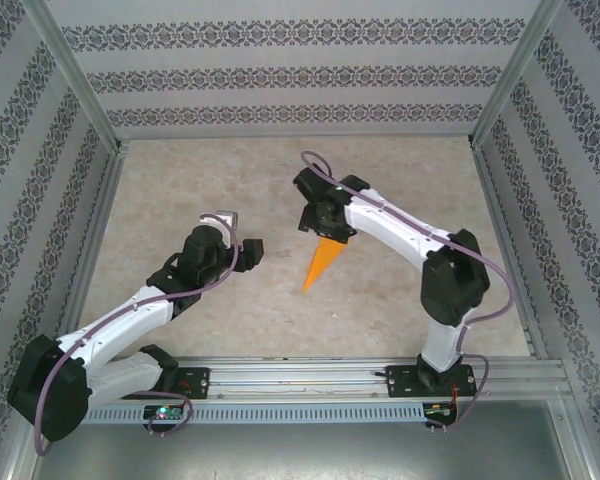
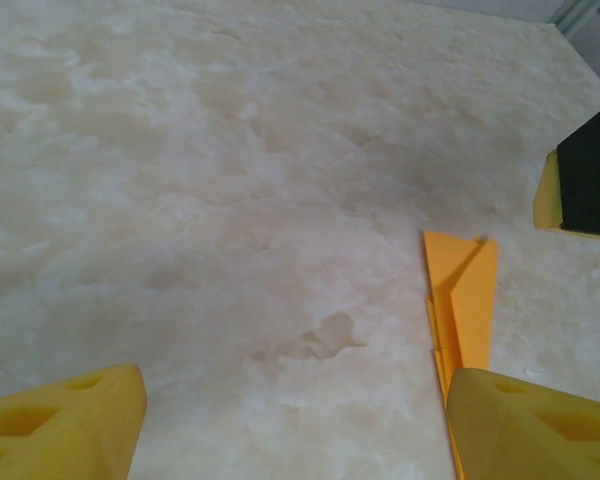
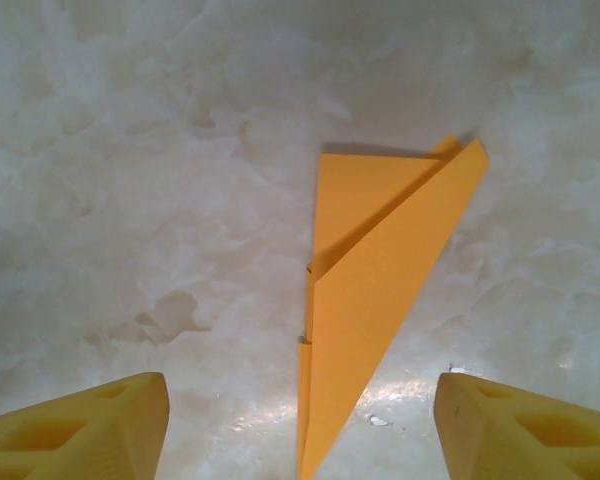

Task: Fold a paper plane with a square sheet of paper (fold left side to right side)
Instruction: Pick up the paper plane at the center of the table.

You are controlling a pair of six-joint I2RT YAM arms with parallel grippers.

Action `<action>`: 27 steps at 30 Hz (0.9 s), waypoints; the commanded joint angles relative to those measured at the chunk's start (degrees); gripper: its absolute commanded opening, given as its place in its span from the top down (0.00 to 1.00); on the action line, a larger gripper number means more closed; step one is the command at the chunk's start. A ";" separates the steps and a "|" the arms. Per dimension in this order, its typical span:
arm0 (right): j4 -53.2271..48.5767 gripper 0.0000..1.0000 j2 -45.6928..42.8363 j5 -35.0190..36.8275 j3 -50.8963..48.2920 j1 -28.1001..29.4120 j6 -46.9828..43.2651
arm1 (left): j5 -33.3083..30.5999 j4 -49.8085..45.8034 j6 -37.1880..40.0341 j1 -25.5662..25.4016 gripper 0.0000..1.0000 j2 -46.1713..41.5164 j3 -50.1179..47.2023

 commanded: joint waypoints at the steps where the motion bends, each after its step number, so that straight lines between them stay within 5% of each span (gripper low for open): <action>1: -13.52 0.33 6.82 6.52 6.84 1.34 7.56 | -2.04 -2.12 1.71 1.13 0.20 -1.38 -1.32; 10: -19.98 0.43 18.79 6.85 16.54 3.00 11.25 | -2.87 -2.53 3.69 1.90 0.18 -1.60 -2.80; 27: -20.29 0.57 26.31 4.24 20.26 3.10 11.43 | -2.35 -3.13 4.75 2.93 0.16 -1.03 -3.62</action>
